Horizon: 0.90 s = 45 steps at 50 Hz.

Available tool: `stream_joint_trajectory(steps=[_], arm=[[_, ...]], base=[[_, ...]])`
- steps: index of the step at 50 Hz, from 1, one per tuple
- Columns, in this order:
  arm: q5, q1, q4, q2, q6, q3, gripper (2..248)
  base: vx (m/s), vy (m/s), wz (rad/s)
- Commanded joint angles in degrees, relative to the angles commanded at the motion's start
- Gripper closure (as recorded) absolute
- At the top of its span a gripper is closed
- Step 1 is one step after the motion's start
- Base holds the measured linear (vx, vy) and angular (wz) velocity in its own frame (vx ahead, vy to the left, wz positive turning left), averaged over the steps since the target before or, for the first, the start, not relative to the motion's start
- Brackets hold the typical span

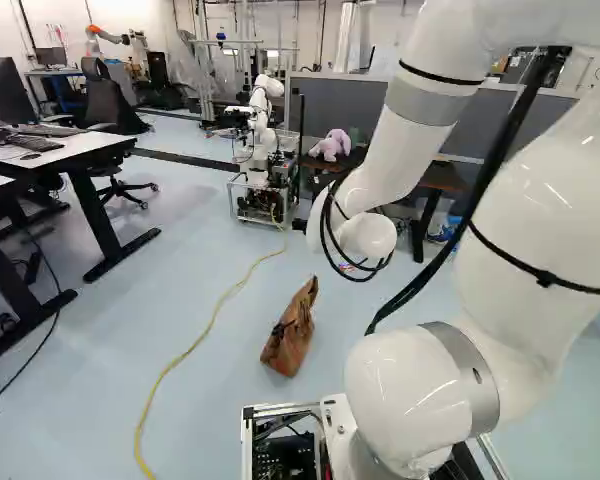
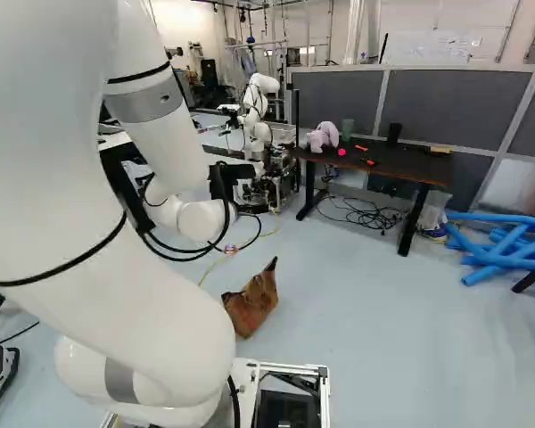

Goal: Pick up the bag on the ground and place it on the table

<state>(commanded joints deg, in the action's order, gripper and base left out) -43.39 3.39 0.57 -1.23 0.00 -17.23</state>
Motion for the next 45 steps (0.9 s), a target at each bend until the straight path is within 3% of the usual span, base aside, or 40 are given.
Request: stream_joint_trajectory(steps=[45], arm=[[8.38,2.09,5.28,-17.65,0.00,-12.30,3]], base=[[0.000,0.000,0.000]])
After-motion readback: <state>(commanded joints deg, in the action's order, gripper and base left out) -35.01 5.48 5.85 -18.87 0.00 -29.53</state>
